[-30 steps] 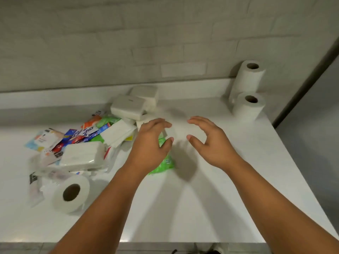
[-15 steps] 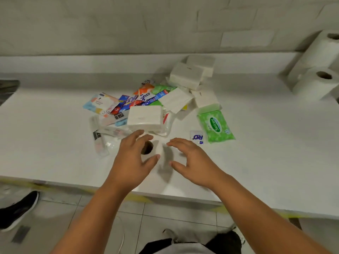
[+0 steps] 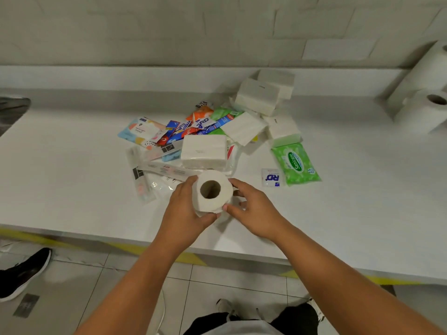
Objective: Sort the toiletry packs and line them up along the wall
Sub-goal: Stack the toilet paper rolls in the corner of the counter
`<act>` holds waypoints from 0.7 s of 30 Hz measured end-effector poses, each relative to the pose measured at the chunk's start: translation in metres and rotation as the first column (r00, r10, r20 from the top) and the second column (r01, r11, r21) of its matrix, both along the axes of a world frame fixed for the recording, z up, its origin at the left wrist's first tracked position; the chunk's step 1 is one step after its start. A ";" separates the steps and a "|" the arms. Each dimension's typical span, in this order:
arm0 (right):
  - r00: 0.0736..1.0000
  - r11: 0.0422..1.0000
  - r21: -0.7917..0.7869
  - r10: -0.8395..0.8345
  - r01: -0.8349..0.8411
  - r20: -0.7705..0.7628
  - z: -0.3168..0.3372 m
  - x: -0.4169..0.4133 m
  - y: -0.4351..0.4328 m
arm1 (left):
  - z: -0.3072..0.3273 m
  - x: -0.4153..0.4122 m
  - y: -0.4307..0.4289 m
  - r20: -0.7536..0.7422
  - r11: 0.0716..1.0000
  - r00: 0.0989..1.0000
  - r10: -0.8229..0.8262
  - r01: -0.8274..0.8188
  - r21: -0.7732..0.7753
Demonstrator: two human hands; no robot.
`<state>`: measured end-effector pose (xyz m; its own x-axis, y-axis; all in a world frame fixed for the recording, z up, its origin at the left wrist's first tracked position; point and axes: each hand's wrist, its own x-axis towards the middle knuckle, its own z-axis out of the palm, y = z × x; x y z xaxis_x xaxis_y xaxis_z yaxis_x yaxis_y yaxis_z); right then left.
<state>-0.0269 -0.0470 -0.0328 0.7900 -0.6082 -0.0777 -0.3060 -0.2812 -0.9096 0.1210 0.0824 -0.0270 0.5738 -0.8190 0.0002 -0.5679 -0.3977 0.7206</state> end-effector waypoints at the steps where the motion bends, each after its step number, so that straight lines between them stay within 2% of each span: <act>1: 1.000 1.000 0.028 -0.006 0.005 0.018 0.001 -0.003 0.000 | 0.001 -0.002 -0.002 0.000 1.000 1.000 0.005 -0.005 -0.008; 6: 0.992 0.985 0.170 -0.028 0.007 0.121 0.012 -0.032 -0.014 | 0.016 -0.023 -0.022 -0.089 0.996 0.996 -0.025 0.017 -0.089; 10: 0.982 0.962 0.272 -0.025 -0.027 0.189 0.022 -0.065 -0.032 | 0.031 -0.057 -0.056 -0.253 0.982 0.965 -0.069 0.021 -0.186; 13: 0.978 0.949 0.317 -0.068 0.002 0.198 0.027 -0.094 -0.054 | 0.031 -0.085 -0.086 -0.386 0.977 0.915 -0.115 0.033 -0.212; 17: 0.978 0.965 0.259 -0.101 0.052 0.183 0.035 -0.136 -0.090 | 0.032 -0.119 -0.132 -0.577 0.982 0.801 -0.161 0.069 -0.177; 21: 0.954 0.947 0.289 -0.205 0.137 0.217 0.044 -0.179 -0.130 | 0.039 -0.152 -0.180 -0.633 0.964 0.729 -0.262 0.170 -0.204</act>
